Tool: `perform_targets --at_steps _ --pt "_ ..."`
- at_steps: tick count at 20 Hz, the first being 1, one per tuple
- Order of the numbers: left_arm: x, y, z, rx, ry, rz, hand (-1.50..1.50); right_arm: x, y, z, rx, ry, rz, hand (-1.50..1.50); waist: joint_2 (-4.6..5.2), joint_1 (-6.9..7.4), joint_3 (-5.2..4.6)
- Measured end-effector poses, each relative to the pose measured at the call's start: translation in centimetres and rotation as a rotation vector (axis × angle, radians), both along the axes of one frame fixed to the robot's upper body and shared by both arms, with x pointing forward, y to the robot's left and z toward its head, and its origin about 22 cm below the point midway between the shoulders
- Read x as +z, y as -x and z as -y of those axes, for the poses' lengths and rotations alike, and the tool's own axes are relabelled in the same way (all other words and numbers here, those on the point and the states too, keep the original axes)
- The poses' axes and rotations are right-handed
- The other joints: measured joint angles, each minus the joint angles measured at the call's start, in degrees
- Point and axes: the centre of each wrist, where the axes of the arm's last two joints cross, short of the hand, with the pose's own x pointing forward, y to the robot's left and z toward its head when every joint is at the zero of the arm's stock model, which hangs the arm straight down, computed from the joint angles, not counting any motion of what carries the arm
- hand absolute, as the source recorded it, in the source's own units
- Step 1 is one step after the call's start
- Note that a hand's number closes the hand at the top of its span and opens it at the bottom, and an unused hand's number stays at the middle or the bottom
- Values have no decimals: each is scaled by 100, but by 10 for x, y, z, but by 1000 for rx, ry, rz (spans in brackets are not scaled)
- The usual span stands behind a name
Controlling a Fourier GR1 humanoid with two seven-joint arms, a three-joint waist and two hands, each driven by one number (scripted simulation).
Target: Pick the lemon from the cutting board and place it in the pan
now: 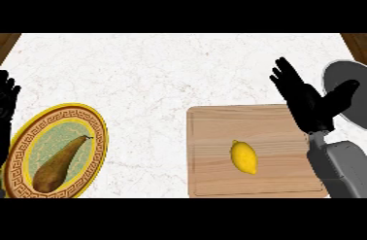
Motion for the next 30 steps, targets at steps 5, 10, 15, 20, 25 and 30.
perform_targets --at_steps 5,10,15,20,25,30 --pt "-10 -9 20 -65 95 -45 0 37 -15 -37 346 -69 153 150 -98 32 38" --pt "-22 -15 47 -139 237 -117 0 73 -17 -22 584 135 381 150 -132 -75 46" --pt "-21 -18 58 -166 296 -158 0 75 -10 37 651 333 516 -150 -155 -99 56" --pt "-21 -26 70 -186 312 -170 0 90 -12 75 720 517 624 -150 -154 -54 55" --pt "-23 -31 65 -193 310 -177 0 108 -18 59 792 659 677 -150 -170 -18 45" --pt "-24 -34 64 -200 310 -184 0 128 -21 30 898 872 695 -150 -175 17 40"
